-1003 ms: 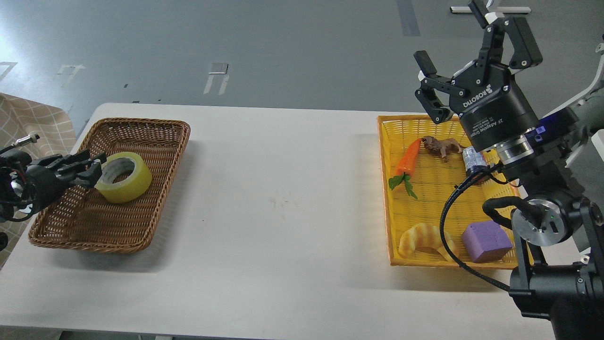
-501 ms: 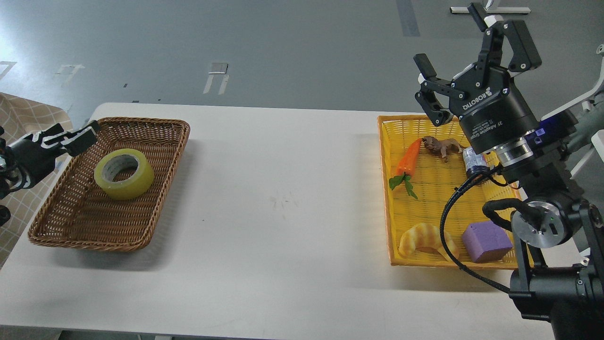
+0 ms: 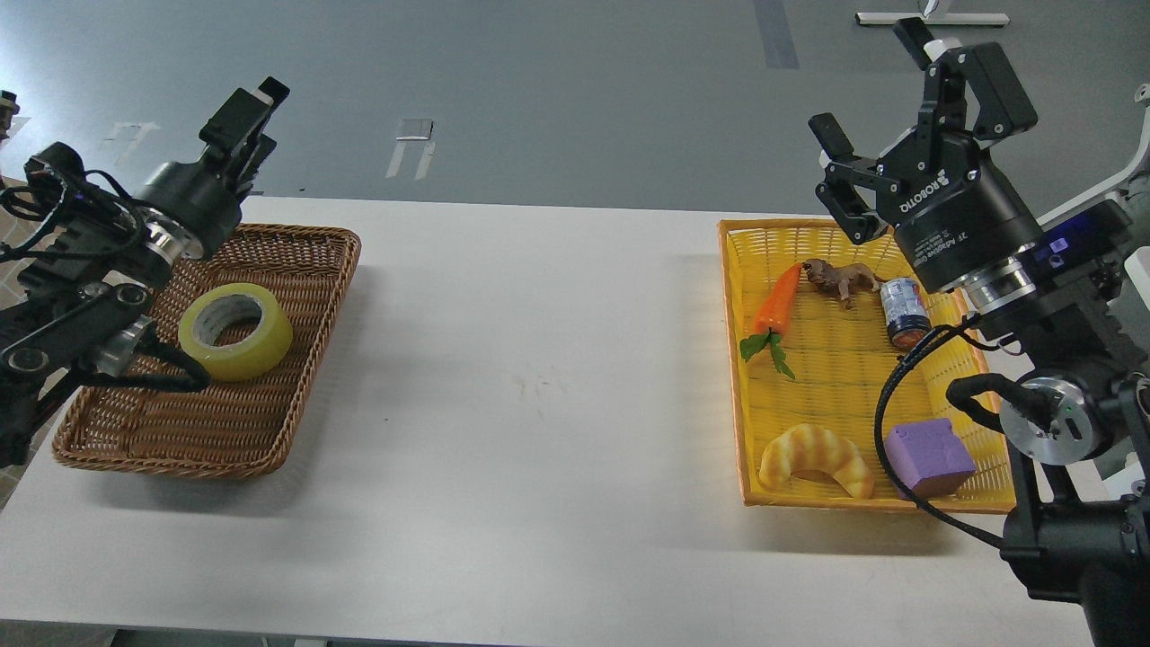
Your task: Place and transfer tape with both arms
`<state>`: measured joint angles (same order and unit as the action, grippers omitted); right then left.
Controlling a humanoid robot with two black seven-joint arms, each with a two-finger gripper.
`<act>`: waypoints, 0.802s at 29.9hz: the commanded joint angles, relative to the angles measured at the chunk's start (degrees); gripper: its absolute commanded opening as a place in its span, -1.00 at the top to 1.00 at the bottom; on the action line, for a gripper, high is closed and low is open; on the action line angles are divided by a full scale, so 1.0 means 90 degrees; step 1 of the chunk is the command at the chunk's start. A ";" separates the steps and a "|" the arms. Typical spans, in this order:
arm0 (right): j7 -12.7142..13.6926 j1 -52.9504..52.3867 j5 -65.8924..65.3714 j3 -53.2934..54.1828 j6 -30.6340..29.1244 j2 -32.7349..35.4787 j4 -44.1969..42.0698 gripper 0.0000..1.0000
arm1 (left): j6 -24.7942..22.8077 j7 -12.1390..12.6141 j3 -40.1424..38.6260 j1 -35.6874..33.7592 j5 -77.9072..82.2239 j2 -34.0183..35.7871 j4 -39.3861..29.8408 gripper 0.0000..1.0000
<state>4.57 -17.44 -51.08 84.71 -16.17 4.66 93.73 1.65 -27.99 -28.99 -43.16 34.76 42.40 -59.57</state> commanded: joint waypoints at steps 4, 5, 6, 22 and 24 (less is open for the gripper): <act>0.0058 -0.0376 -0.0037 -0.0008 0.0010 -0.0019 -0.0258 -1.00 | -0.1312 -0.0001 -0.0040 -0.0837 -0.0971 -0.0170 -0.0402 -0.96; 0.0078 -0.0425 -0.0047 -0.0008 0.0010 -0.0019 -0.0287 -1.00 | -0.1499 -0.0001 -0.0059 -0.0916 -0.0971 -0.0190 -0.0402 -0.96; 0.0087 -0.0464 -0.0076 -0.0037 0.0010 -0.0029 -0.0316 -1.00 | -0.1685 -0.0001 -0.0098 -0.0995 -0.0971 -0.0219 -0.0402 -0.96; 0.0117 -0.1070 -0.0340 -0.0369 0.0117 -0.0195 -0.0570 -1.00 | -0.2068 0.1703 -0.2916 0.0105 -0.1411 -0.2189 -0.0937 -0.96; 0.0117 -0.1109 -0.0330 -0.0369 0.0117 -0.0215 -0.0580 -1.00 | -0.2068 0.1839 -0.3281 0.0341 -0.1411 -0.2445 -0.1153 -0.96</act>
<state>5.63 -26.92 -54.14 81.46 -15.14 3.00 88.74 -17.07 -12.92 -51.89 -44.68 22.19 24.54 -67.06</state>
